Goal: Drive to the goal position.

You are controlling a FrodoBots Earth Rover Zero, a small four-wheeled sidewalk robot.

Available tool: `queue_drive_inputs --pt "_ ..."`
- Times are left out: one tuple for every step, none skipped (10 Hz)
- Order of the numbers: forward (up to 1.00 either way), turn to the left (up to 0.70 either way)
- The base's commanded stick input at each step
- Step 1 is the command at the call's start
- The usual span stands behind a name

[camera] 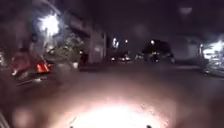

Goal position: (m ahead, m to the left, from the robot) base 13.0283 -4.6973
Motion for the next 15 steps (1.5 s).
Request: queue_drive_inputs --pt "0.70 0.00" --pt "0.70 0.00" --pt "0.70 0.00" --pt "0.70 0.00" --pt "0.70 0.00" --pt "0.70 0.00" --pt "0.70 0.00" --pt "0.70 0.00" --pt "0.70 0.00" --pt "0.70 0.00" --pt "0.70 -0.02" --pt "0.70 -0.06" --pt "0.70 -0.31" --pt "0.70 -0.31" --pt "0.70 -0.05"
